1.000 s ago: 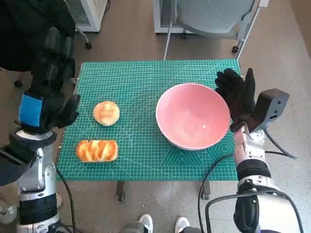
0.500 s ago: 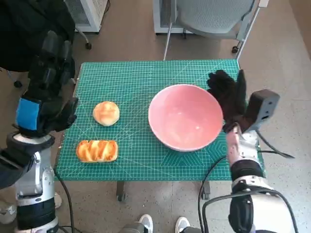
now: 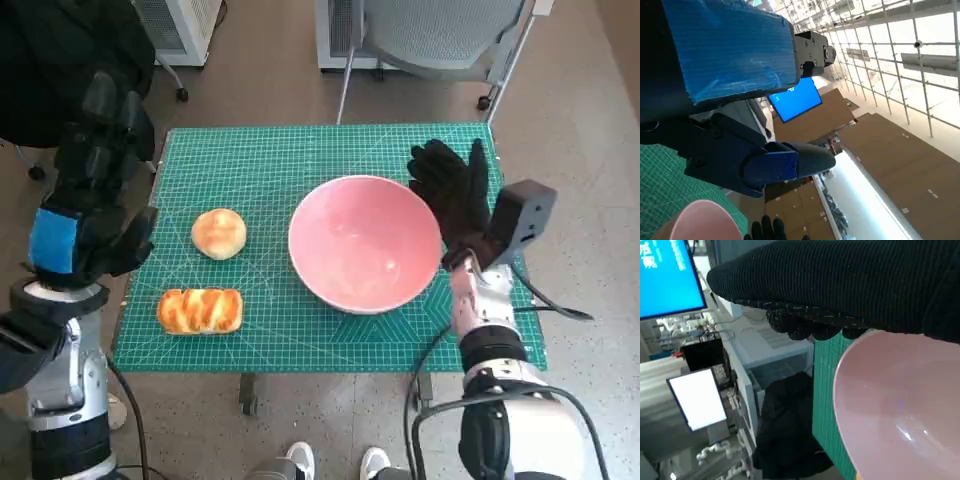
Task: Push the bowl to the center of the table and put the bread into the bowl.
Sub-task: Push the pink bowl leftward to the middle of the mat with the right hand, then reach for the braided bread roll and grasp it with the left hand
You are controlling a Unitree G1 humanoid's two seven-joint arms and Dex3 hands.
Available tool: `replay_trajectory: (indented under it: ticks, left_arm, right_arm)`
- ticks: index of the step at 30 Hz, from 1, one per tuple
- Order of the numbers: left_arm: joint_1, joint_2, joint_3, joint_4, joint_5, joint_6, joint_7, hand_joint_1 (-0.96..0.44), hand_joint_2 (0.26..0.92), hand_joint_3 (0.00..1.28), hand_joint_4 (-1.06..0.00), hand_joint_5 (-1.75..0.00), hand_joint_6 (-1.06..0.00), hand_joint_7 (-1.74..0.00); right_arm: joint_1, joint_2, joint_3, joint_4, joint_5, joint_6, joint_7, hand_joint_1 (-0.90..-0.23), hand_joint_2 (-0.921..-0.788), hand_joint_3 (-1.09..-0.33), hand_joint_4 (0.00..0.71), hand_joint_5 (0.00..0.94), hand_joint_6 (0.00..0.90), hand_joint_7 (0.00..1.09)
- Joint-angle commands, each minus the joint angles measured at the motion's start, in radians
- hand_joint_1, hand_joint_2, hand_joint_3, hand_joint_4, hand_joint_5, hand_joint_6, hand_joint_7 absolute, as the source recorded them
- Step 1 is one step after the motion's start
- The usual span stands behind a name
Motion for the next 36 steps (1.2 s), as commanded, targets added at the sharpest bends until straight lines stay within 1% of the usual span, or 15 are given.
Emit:
replay_trajectory:
  ticks: [1,4,11,14,17,21,23,25,28,30,34,36]
  left_arm:
    - [0.015,0.013,0.012,-0.016,0.014,-0.015,0.009,-0.65,0.921,0.44,0.00,0.00,0.00,-0.09]
    - [0.019,0.013,0.014,-0.018,0.019,-0.016,0.013,-0.65,0.921,0.44,0.00,0.00,0.00,-0.09]
    - [0.027,0.011,0.017,-0.033,0.032,-0.012,0.025,-0.65,0.921,0.44,0.00,0.00,0.00,-0.09]
    - [0.035,0.011,0.019,-0.042,0.037,-0.011,0.030,-0.65,0.921,0.44,0.00,0.00,0.00,-0.09]
    - [0.043,0.008,0.020,-0.047,0.042,-0.013,0.035,-0.66,0.921,0.44,0.00,0.00,0.00,-0.09]
    - [0.049,0.006,0.019,-0.055,0.046,-0.009,0.041,-0.66,0.921,0.44,0.00,0.00,0.00,-0.09]
    - [0.050,0.005,0.017,-0.056,0.047,-0.007,0.045,-0.66,0.921,0.44,0.00,0.00,0.00,-0.09]
    - [0.049,0.003,0.014,-0.053,0.050,-0.007,0.050,-0.66,0.921,0.44,0.00,0.00,0.00,-0.09]
    - [0.048,0.002,0.010,-0.052,0.053,-0.007,0.054,-0.66,0.921,0.44,0.00,0.00,0.00,-0.09]
    - [0.044,-0.001,0.005,-0.049,0.054,-0.007,0.057,-0.67,0.921,0.44,0.00,0.00,0.00,-0.09]
    - [0.028,-0.008,-0.010,-0.044,0.059,-0.002,0.066,-0.67,0.921,0.44,0.00,0.00,0.00,-0.09]
    - [0.022,-0.011,-0.018,-0.046,0.060,0.001,0.069,-0.67,0.921,0.44,0.00,0.00,0.00,-0.09]
  right_arm:
    - [-0.004,0.030,0.007,0.013,-0.005,0.012,-0.011,-0.739,-0.921,-0.950,0.317,0.004,0.354,0.01]
    - [-0.009,0.037,0.011,0.013,-0.010,0.015,-0.014,-0.732,-0.921,-0.951,0.321,0.005,0.357,0.01]
    - [-0.018,0.040,0.015,0.014,-0.010,0.019,-0.009,-0.720,-0.921,-0.951,0.330,0.008,0.371,0.02]
    - [-0.024,0.028,0.022,0.013,-0.016,0.017,0.000,-0.710,-0.921,-0.953,0.333,0.008,0.375,0.02]
    - [-0.030,0.008,0.029,0.010,-0.020,0.011,0.013,-0.701,-0.921,-0.956,0.335,0.008,0.377,0.02]
    - [-0.041,-0.020,0.031,0.004,-0.014,-0.010,0.041,-0.700,-0.921,-0.935,0.331,0.005,0.373,0.02]
    - [-0.045,-0.031,0.031,-0.001,-0.009,-0.028,0.058,-0.704,-0.921,-0.919,0.326,0.002,0.366,0.02]
    - [-0.049,-0.041,0.028,-0.009,0.001,-0.060,0.084,-0.710,-0.921,-0.904,0.320,0.001,0.361,0.01]
    - [-0.051,-0.048,0.025,-0.013,0.010,-0.086,0.105,-0.720,-0.921,-0.883,0.312,0.001,0.356,0.01]
    - [-0.057,-0.055,0.018,-0.022,0.023,-0.125,0.137,-0.719,-0.921,-0.858,0.303,0.000,0.352,0.01]
    - [-0.065,-0.066,0.009,-0.055,0.052,-0.242,0.226,-0.713,-0.921,-0.835,0.294,0.000,0.343,0.00]
    - [-0.067,-0.071,0.009,-0.070,0.065,-0.288,0.265,-0.716,-0.921,-0.827,0.278,0.000,0.332,0.00]
